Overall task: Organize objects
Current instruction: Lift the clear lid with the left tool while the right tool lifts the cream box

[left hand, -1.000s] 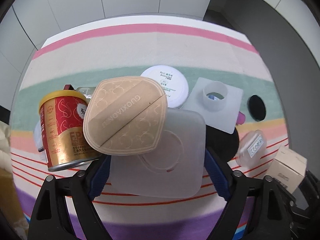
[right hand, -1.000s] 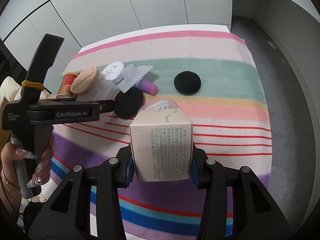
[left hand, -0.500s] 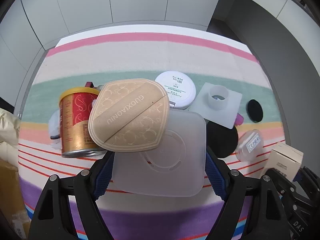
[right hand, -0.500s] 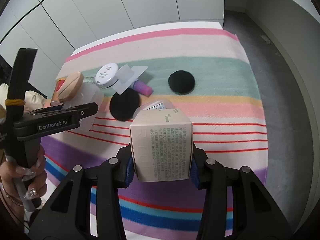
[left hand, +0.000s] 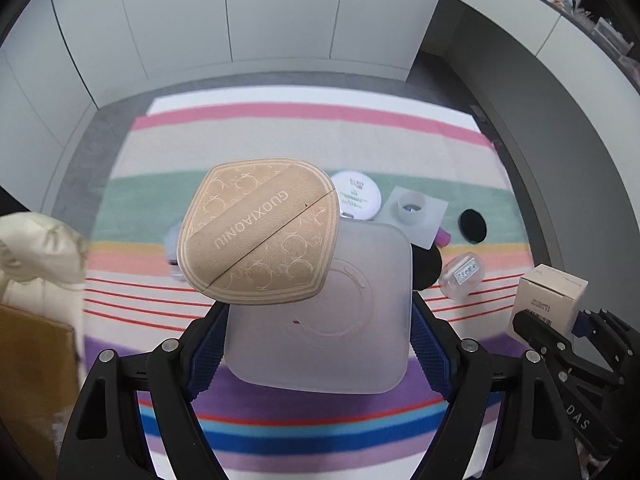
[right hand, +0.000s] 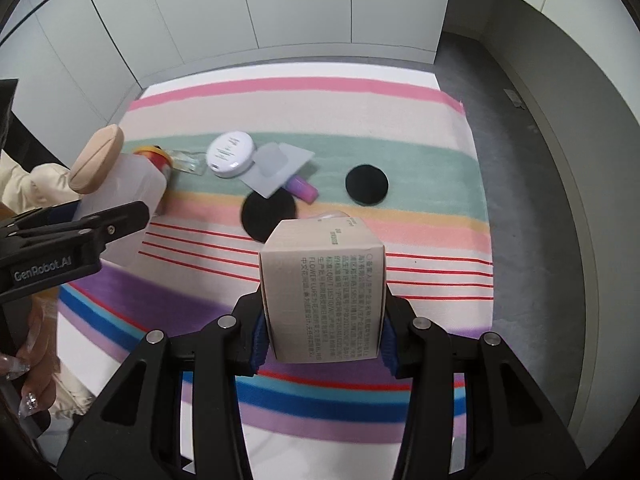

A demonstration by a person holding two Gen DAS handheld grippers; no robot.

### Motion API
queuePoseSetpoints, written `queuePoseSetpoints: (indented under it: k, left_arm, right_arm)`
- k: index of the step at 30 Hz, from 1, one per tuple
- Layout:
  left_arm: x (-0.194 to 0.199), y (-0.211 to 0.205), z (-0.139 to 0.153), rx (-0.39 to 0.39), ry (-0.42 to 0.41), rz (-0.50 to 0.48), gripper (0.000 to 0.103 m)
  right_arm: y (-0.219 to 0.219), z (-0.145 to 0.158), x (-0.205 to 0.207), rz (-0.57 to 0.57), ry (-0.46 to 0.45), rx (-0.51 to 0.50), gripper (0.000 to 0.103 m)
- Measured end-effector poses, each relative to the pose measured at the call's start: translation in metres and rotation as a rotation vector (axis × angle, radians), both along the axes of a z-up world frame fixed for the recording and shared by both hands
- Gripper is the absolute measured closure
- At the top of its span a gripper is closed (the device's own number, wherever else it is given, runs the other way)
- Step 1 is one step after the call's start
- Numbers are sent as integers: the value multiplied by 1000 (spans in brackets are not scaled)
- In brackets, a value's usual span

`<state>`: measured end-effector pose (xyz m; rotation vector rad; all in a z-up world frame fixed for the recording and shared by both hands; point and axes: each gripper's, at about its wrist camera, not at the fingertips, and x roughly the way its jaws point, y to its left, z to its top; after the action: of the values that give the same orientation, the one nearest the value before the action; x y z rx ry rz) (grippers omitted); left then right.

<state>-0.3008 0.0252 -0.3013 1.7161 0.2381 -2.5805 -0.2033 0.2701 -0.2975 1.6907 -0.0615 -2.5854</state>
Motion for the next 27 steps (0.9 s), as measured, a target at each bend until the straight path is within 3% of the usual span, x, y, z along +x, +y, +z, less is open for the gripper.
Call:
queuePoseSetpoints:
  k: [7,14,16,22,24,27]
  left_arm:
    - [20,-15,55,-12,62,24,21]
    - [32,-34,94,61,93,28,21]
    - [28,-37,88,165,50,-7,20]
    - [0,-57,8,697,-151,4,21]
    - [-7,-62,-20,801,-205,71,21]
    - [-12,-63,-39,866,-231,107,21]
  right_arm:
    - [-11,43,11,-3,18,-20,57]
    - [-15,83,15,-11,51,-11,57]
    - [-15,84,15,-16,48,-33,57]
    - [-18,62,20,-14,-5,-61,57]
    - [-16,54,19,-15,-19,-64,57]
    - [-11,42,17,-18,-36,-64,57]
